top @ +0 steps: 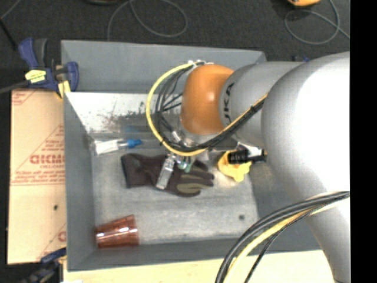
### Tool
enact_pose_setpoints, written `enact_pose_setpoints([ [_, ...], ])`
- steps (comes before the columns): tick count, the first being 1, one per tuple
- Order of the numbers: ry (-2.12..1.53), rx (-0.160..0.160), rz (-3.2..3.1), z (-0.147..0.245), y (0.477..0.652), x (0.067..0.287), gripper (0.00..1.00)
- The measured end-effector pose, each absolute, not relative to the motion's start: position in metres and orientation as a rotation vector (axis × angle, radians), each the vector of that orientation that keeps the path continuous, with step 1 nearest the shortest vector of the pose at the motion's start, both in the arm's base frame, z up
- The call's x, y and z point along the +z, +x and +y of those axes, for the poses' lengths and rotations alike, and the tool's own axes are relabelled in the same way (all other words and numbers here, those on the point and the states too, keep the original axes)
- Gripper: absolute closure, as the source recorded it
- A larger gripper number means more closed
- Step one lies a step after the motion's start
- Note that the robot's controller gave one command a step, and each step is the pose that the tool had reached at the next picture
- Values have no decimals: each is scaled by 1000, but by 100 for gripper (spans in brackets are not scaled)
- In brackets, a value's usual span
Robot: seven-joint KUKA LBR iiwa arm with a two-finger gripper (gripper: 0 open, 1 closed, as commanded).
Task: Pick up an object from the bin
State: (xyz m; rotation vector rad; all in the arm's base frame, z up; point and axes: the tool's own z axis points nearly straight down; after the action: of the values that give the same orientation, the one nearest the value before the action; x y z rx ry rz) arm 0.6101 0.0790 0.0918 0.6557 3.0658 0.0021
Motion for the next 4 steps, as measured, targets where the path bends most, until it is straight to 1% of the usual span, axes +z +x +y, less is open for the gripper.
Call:
enact_pose_setpoints([
  [1, 604, 8, 3066, 70, 607, 74, 100],
  [3, 605, 7, 3066, 70, 606, 77, 100],
  [4, 606, 4, 3071, 69, 605, 94, 100],
])
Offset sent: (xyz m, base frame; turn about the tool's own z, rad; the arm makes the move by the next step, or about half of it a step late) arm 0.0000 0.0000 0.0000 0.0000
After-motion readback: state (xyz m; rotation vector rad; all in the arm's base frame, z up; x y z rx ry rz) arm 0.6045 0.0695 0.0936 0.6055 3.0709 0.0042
